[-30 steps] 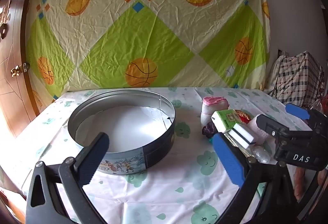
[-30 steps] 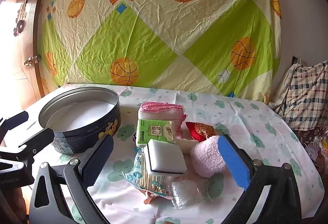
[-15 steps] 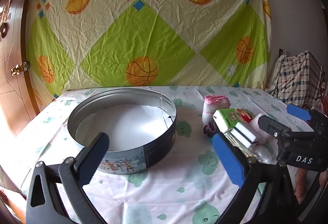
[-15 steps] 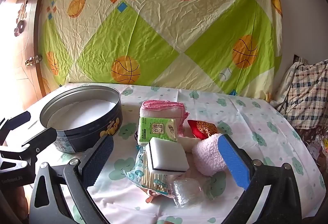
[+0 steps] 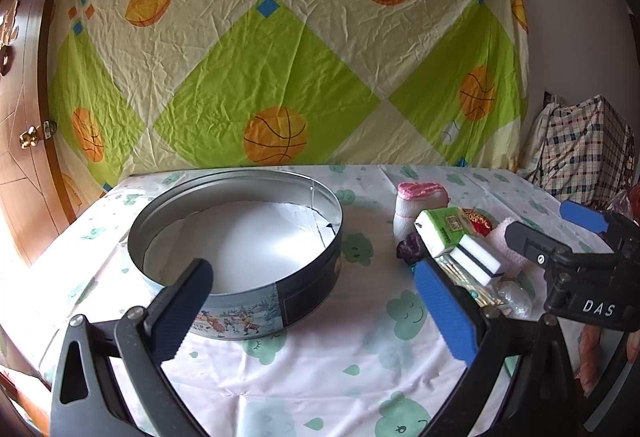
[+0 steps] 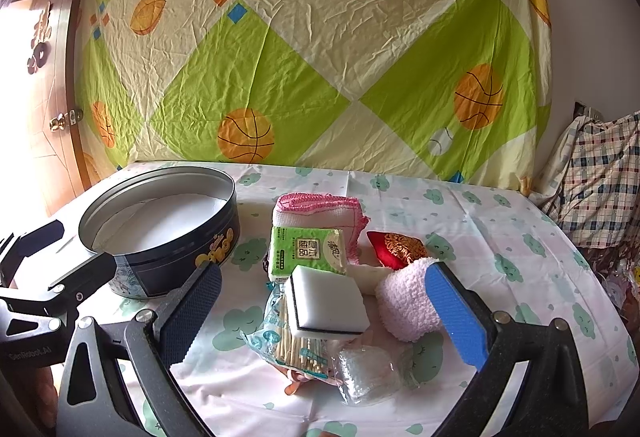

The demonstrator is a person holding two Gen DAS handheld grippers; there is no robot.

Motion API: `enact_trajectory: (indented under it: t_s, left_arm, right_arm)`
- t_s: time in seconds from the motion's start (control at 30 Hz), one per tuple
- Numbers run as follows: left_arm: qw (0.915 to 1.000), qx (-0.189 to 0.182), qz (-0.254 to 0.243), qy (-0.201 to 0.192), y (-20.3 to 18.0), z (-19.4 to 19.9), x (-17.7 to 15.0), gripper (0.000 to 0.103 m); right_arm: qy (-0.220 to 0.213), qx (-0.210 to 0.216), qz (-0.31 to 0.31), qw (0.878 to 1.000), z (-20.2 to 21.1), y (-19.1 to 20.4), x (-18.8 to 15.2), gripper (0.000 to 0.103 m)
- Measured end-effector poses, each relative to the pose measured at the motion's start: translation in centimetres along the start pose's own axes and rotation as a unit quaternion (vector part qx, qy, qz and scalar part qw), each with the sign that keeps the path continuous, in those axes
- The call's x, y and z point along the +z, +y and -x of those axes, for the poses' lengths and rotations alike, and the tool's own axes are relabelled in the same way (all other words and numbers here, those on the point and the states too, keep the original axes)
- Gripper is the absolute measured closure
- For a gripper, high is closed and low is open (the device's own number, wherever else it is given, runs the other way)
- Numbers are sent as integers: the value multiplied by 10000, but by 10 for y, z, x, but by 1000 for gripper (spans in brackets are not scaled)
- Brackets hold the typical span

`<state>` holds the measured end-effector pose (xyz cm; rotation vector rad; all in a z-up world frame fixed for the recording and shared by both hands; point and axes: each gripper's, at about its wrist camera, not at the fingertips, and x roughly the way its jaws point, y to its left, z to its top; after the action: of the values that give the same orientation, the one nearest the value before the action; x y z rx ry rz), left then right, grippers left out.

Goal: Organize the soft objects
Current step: 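Move both tools toward the pile of items beside the tin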

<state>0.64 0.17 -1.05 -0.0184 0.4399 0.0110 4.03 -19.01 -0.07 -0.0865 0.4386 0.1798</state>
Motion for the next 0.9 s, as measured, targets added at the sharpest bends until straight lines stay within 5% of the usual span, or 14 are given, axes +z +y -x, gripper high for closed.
enact_trajectory:
  t_s: [0.9]
  left_arm:
    - [10000, -2, -29, 17, 0, -1, -2, 0]
  right_arm:
    - [129, 96, -89, 9998, -6, -1, -10, 1]
